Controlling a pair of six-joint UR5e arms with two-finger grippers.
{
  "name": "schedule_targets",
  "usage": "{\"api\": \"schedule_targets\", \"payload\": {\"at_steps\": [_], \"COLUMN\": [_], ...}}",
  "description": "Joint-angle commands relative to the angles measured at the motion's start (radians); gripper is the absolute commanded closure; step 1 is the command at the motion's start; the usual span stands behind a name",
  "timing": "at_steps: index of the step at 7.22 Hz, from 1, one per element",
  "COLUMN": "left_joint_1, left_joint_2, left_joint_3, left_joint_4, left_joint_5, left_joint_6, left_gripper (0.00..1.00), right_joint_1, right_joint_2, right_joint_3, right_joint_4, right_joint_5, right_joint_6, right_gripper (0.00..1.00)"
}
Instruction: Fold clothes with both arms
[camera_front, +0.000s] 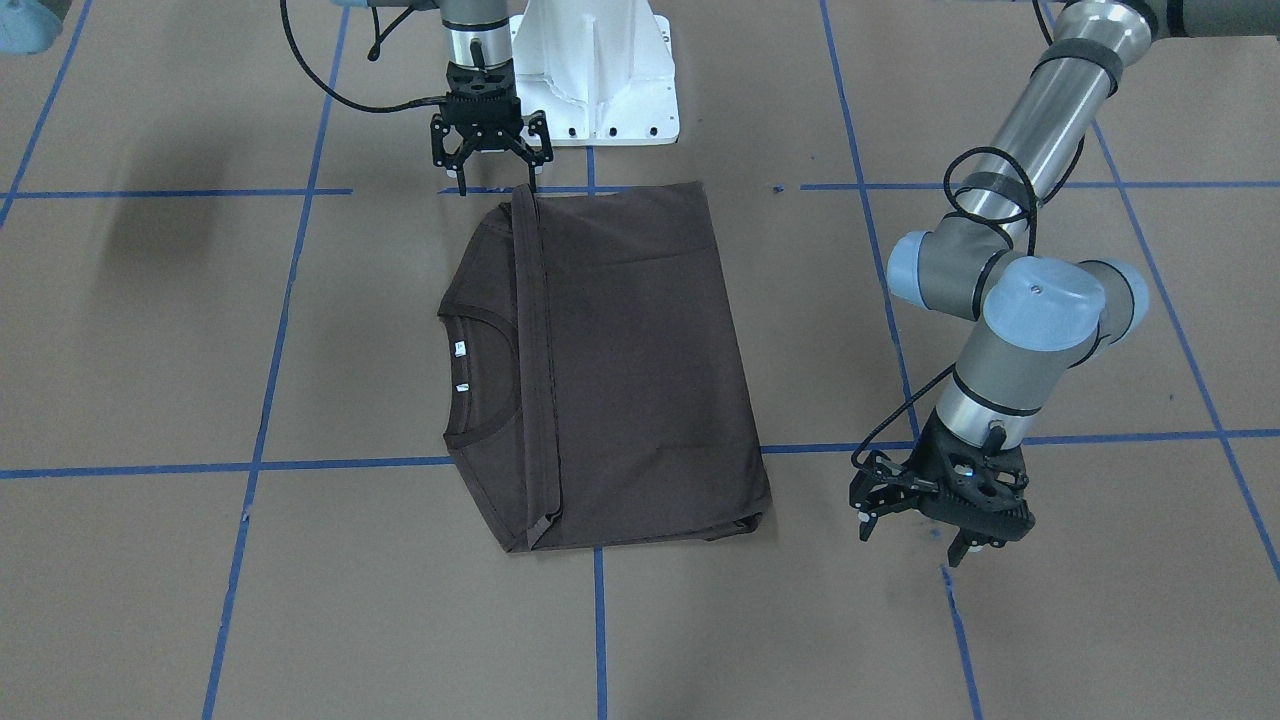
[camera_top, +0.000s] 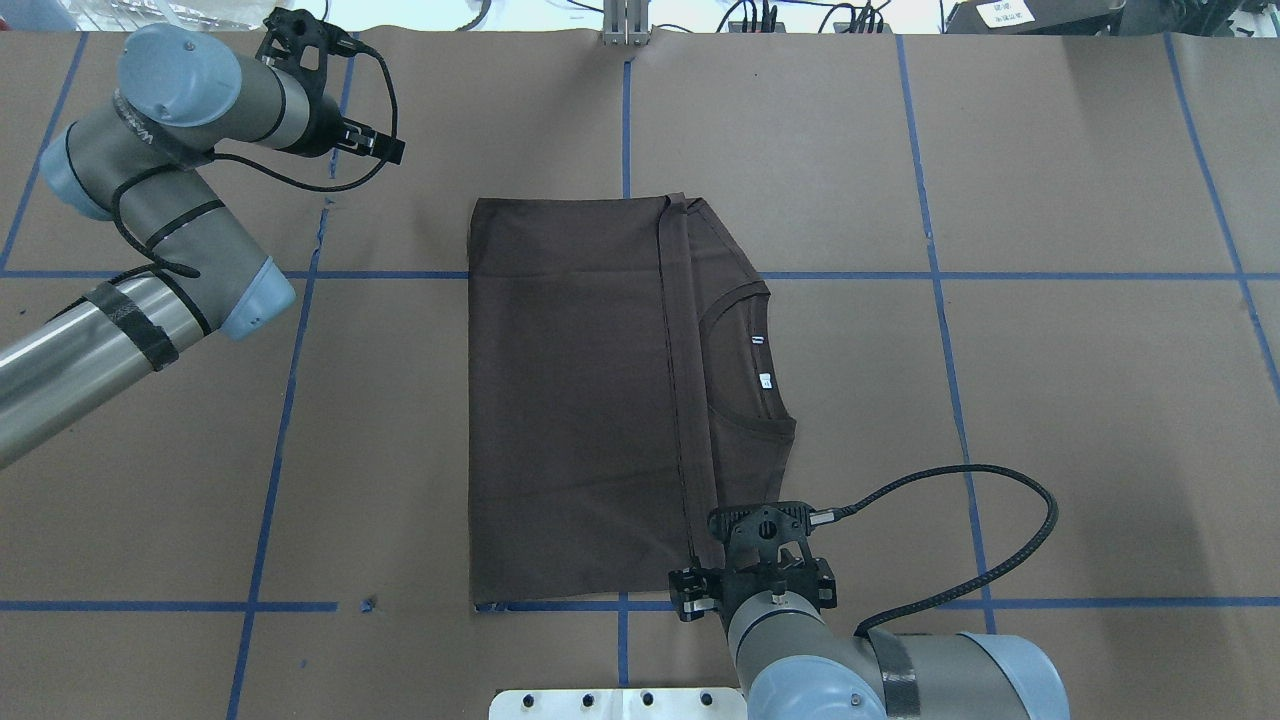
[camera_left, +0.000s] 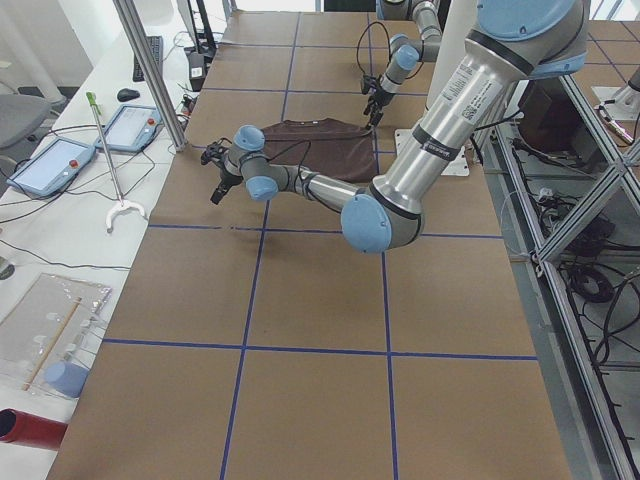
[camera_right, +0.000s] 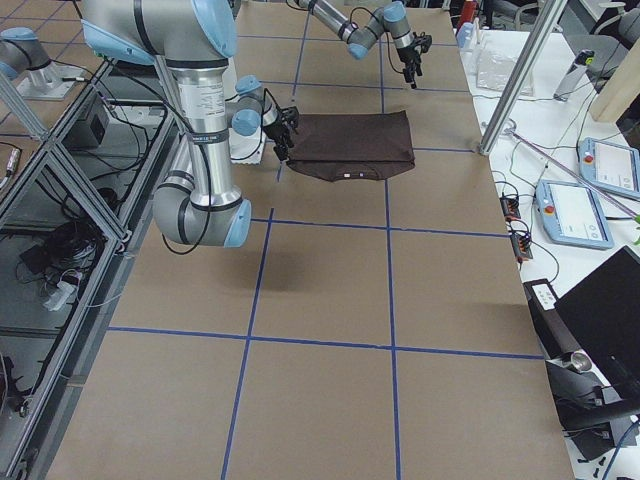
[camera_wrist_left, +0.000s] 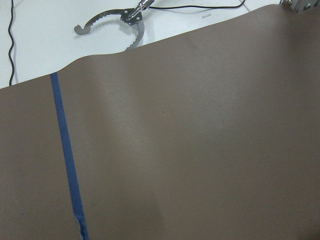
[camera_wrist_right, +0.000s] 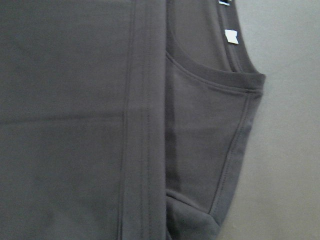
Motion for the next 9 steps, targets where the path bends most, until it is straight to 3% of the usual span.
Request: {"api": "schedule_targets", "payload": {"at_steps": [1,2,3,4,9], "left_joint_1": [0.000,0.000,0.000,0.000,0.000], "left_joint_2": [0.000,0.000,0.000,0.000,0.002], "left_joint_3": [0.001,0.001,0.001,0.001,0.001], "left_joint_4": [0.000,0.002,0.002,0.002,0.003], "left_joint_5": [0.000,0.000,0.000,0.000,0.000], "left_joint_6": [-0.002,0.000,0.000,0.000,0.002], "left_gripper": [0.00,0.00,0.00,0.00,0.00], "right_joint_1": [-0.036,-0.059,-0.059,-0.058,-0.068], "right_joint_2": [-0.023,-0.036,-0.036,-0.037,-0.040], "right_joint_3": [-0.001,-0.004,-0.009,-0.012,-0.044], "right_joint_4": [0.145,0.152,0.150,0.150,0.146], "right_joint_5": [-0.070,-0.097,-0.105,-0.105,-0.116], "right_joint_6": [-0.126,-0.128,-0.151,-0.162,-0.162], "right_gripper": [0.00,0.01,0.22,0.34,0.39]}}
